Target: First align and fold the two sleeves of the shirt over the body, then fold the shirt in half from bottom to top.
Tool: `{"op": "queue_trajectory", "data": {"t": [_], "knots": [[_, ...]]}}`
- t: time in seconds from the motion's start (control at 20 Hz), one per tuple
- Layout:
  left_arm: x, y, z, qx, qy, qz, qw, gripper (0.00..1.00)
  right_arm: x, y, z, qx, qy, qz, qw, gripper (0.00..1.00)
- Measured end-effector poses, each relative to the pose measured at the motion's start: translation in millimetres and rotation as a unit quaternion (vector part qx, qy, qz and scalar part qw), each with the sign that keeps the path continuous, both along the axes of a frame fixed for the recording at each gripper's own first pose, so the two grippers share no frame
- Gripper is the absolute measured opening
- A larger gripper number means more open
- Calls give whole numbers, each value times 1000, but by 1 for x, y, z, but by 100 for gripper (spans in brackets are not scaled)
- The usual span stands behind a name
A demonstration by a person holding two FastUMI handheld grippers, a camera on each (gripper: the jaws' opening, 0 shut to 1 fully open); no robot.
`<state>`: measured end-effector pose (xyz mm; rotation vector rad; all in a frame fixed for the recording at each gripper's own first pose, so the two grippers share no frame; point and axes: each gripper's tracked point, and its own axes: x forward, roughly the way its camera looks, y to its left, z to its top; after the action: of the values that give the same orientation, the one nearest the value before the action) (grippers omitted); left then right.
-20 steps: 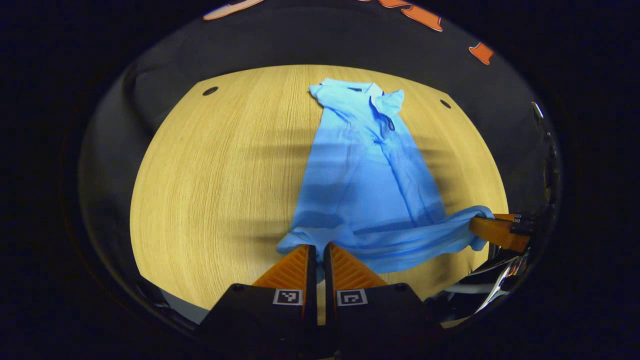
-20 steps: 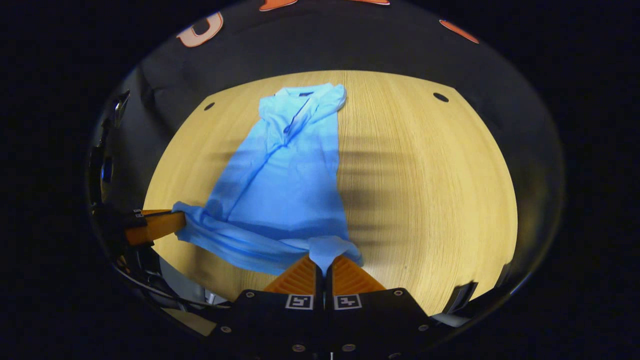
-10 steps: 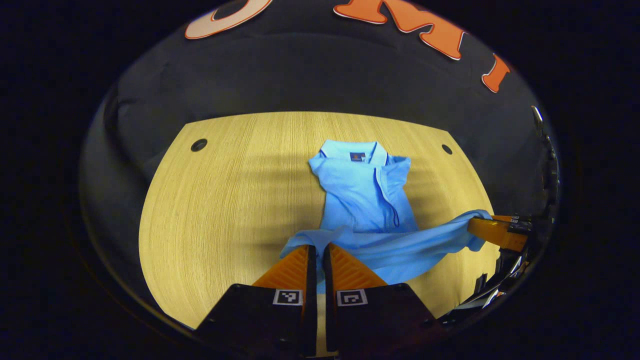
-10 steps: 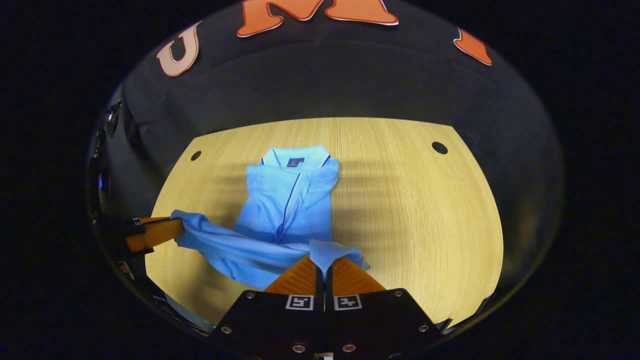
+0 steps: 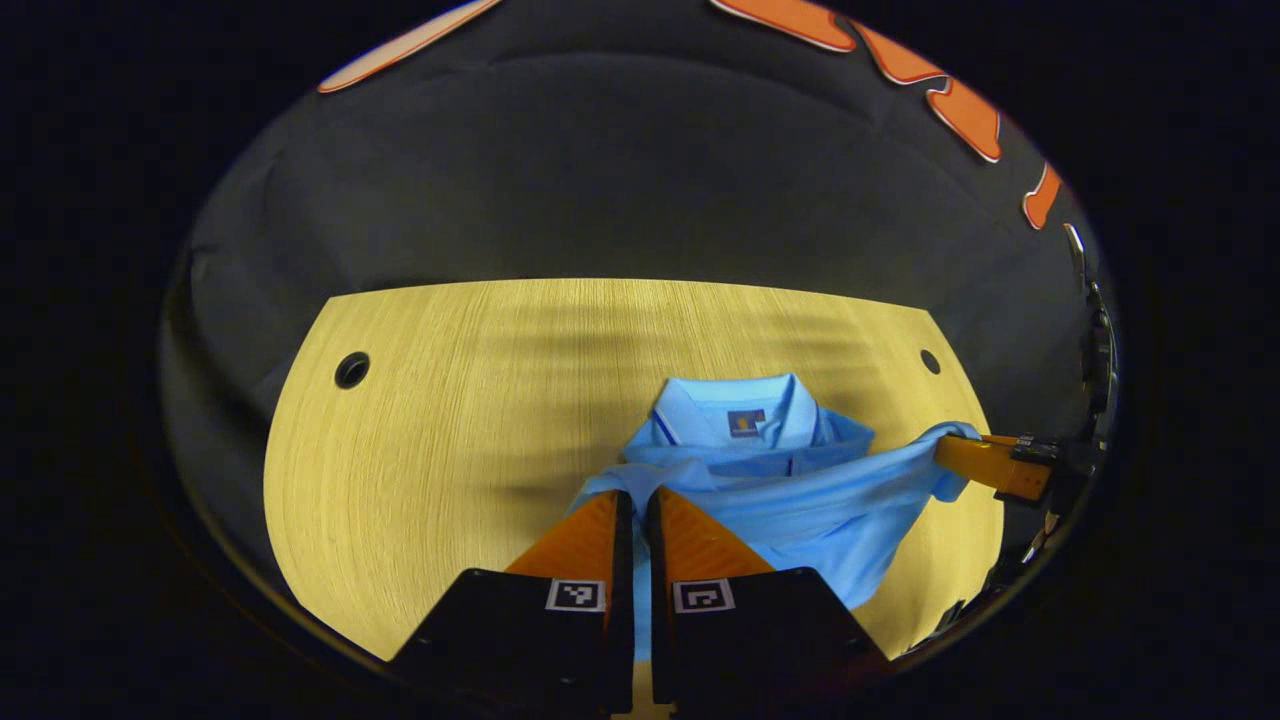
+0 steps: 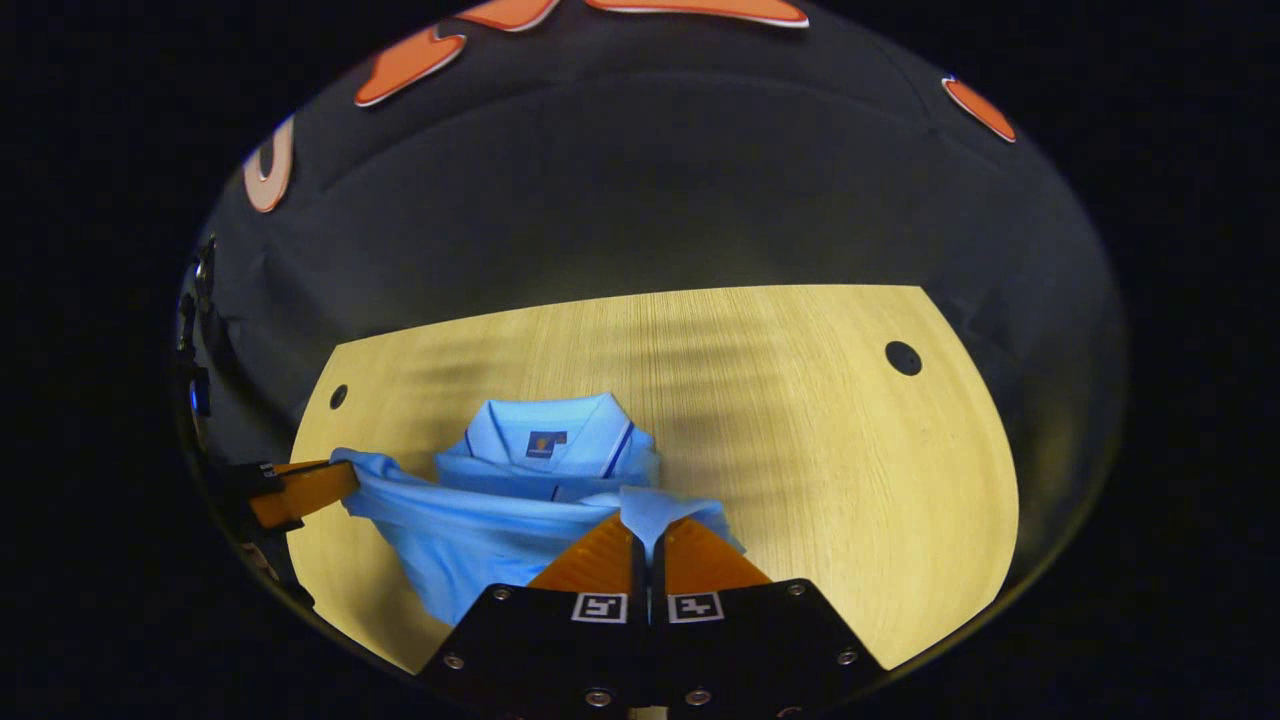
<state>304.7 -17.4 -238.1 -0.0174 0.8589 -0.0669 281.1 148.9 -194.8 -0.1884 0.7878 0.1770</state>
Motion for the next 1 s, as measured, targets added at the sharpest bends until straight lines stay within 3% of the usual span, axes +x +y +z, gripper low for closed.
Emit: {"op": "queue_trajectory", "data": {"t": [0.2, 0.4, 0.5, 0.7, 0.75, 1.0], "knots": [[27, -8, -43, 7, 23, -11, 1000, 11, 31, -22, -28, -4, 25, -29, 999, 2], [38, 1, -65, 14, 31, 5, 999, 11, 40, -21, -43, 5, 34, -39, 999, 11], [39, 5, -70, 17, 25, 11, 999, 34, 42, -26, -45, 0, 31, -45, 999, 34], [44, 21, -47, 34, -15, 34, 999, 100, 31, -34, -32, -10, 28, -51, 998, 84], [41, 25, -34, 41, -30, 41, 998, 100, 28, -34, -26, -9, 21, -50, 998, 99], [13, 38, 65, 45, -132, 59, 988, 100, -8, -31, 35, 4, -38, -30, 999, 99]]}}
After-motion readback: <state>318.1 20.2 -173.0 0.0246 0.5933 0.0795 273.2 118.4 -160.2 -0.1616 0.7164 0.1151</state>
